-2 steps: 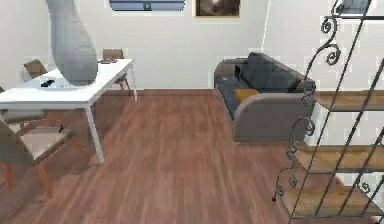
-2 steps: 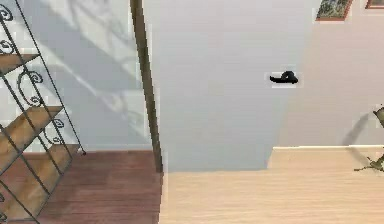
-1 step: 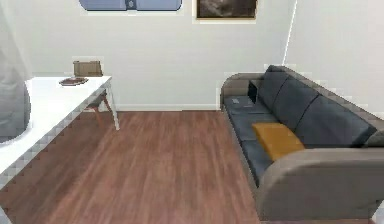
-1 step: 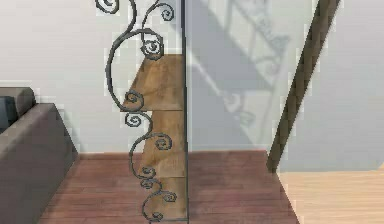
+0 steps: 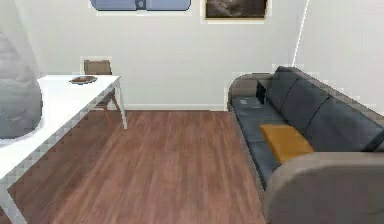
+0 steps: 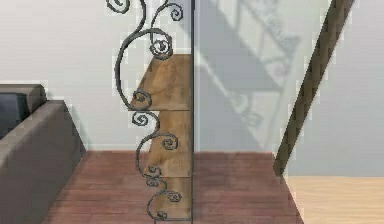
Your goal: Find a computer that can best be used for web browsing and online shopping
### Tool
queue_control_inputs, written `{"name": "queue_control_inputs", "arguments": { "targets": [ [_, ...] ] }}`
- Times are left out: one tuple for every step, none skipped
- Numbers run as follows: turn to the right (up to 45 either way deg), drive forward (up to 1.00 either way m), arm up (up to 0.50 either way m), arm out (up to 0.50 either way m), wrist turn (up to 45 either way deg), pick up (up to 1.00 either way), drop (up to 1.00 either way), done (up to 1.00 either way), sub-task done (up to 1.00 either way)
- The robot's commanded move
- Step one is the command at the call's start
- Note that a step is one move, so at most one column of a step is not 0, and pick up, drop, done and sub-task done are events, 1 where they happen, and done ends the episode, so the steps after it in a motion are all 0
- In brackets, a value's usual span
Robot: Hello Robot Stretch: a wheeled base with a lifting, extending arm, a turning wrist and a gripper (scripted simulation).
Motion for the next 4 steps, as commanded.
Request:
{"name": "queue_control_inputs", "arguments": {
  "targets": [
    [-12.0,0.00,0.00,0.00,0.0,0.00,0.00,0.00,0.00],
    [0.0,0.60,0.00,0.00,0.0,0.00,0.00,0.00,0.00],
    [15.0,0.00,0.00,0.00,0.0,0.00,0.00,0.00,0.00],
    [3.0,0.00,0.00,0.00,0.0,0.00,0.00,0.00,0.00]
  ]
}}
